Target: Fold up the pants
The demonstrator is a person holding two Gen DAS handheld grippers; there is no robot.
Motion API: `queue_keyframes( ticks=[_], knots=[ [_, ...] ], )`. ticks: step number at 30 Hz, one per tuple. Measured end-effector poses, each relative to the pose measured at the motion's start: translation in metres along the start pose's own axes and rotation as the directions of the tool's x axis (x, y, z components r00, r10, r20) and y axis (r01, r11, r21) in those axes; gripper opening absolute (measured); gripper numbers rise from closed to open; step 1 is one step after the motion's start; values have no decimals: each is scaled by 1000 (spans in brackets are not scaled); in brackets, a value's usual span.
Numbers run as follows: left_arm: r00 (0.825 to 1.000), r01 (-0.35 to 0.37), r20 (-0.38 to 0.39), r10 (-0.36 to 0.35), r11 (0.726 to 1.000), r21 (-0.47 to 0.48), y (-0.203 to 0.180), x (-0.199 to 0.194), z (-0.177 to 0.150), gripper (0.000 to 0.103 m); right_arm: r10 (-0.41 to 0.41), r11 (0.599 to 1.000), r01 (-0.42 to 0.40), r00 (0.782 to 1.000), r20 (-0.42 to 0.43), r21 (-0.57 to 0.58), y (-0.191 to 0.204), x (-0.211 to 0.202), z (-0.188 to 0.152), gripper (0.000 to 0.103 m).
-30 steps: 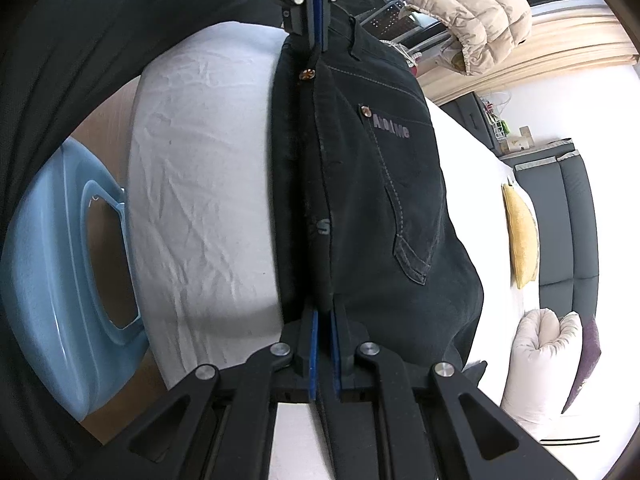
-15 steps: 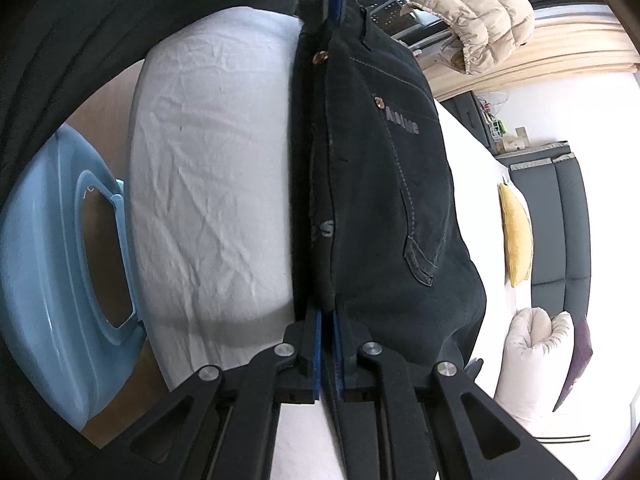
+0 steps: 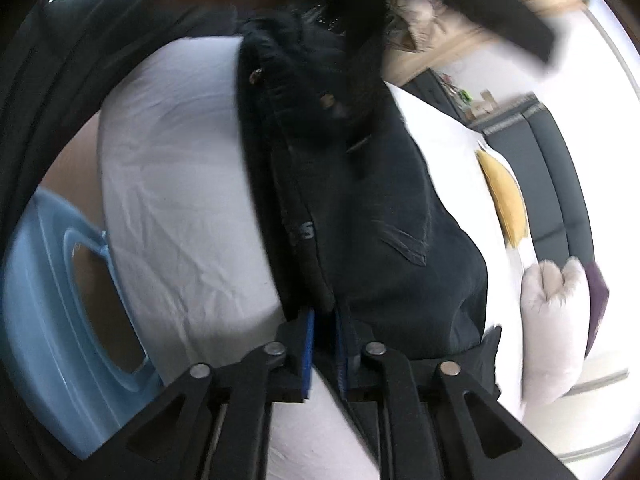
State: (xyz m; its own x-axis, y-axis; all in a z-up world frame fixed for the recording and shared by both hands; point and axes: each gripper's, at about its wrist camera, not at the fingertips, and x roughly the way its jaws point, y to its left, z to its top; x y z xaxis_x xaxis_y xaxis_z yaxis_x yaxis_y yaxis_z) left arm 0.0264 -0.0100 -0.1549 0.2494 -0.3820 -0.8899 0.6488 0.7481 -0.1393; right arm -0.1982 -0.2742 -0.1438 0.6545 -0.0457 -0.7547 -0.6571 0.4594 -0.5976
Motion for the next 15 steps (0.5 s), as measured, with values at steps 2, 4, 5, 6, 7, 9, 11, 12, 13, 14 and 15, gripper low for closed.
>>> queue_keyframes(
  ticks=[2, 4, 5, 6, 7, 9, 11, 12, 13, 14, 15],
  knots=[
    [999, 40, -4, -41, 997, -70, 11, 2, 8, 12, -7, 996, 6, 1000, 9, 87, -15, -7, -2, 64],
    [998, 66, -8, -67, 992, -109, 19, 5, 15, 12, 71, 969, -89, 994, 85, 230, -46, -23, -10, 86],
    [998, 66, -7, -67, 992, -112, 20, 7, 16, 12, 90, 941, -127, 987, 130, 314, -67, -29, -16, 88],
    [998, 64, -5, -65, 991, -116, 21, 10, 17, 12, 93, 904, -148, 984, 154, 400, -91, -31, -23, 88],
    [998, 62, -4, -62, 990, -123, 21, 12, 16, 12, 95, 859, -160, 983, 155, 486, -117, -27, -31, 88],
    [999, 51, -9, -52, 989, -137, 22, 14, 23, 12, 68, 751, -133, 990, 125, 647, -173, -10, -52, 88],
    [999, 32, -16, -34, 991, -131, 20, 18, 29, 12, 38, 598, -74, 997, 64, 798, -233, 17, -78, 88],
    [999, 26, -17, -28, 991, -129, 18, 19, 30, 12, 44, 520, -41, 999, 22, 853, -257, 33, -90, 88],
    [1000, 20, -18, -23, 991, -130, 17, 21, 31, 12, 62, 436, 10, 997, -41, 900, -283, 53, -103, 88],
    [1000, 18, -19, -21, 990, -138, 17, 23, 34, 12, 96, 369, 60, 990, -102, 927, -305, 76, -112, 86],
    [1000, 18, -20, -21, 990, -141, 17, 23, 35, 12, 133, 324, 81, 983, -130, 942, -321, 95, -118, 82]
  ],
)
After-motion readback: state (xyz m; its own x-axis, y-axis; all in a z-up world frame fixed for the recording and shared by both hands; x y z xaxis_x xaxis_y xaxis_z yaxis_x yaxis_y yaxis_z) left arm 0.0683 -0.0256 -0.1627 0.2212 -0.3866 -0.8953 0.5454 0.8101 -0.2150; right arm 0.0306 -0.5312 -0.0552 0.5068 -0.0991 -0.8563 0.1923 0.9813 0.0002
